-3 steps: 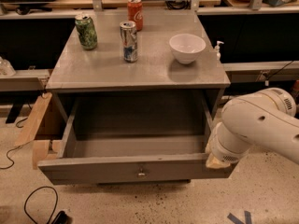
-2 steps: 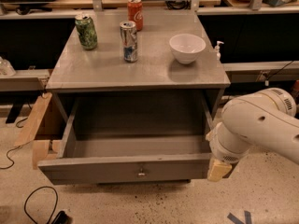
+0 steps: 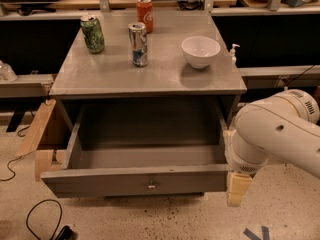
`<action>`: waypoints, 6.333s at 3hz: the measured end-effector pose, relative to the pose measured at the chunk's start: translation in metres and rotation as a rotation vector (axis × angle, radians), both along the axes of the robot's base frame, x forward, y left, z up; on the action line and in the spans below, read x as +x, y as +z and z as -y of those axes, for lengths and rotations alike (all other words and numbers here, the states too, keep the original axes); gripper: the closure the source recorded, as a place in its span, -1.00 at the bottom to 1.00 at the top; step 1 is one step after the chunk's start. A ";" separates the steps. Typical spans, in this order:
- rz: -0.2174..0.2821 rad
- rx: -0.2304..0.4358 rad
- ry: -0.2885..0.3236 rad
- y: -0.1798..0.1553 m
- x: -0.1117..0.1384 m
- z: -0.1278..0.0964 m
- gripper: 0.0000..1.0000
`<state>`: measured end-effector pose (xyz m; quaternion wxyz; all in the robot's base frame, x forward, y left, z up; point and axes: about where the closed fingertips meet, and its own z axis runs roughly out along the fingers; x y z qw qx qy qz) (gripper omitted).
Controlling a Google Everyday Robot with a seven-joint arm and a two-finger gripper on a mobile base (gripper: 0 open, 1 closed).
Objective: Open top drawer
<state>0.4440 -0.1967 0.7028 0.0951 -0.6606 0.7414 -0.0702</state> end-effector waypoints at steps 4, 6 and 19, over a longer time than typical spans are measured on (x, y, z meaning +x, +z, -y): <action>0.071 0.014 0.106 0.016 0.066 -0.033 0.68; 0.034 0.058 0.114 -0.041 0.091 -0.028 1.00; 0.124 0.048 0.102 0.110 -0.015 0.016 -0.46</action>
Offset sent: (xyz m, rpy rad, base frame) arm 0.0594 0.0350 0.0576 -0.0771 -0.1025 0.1181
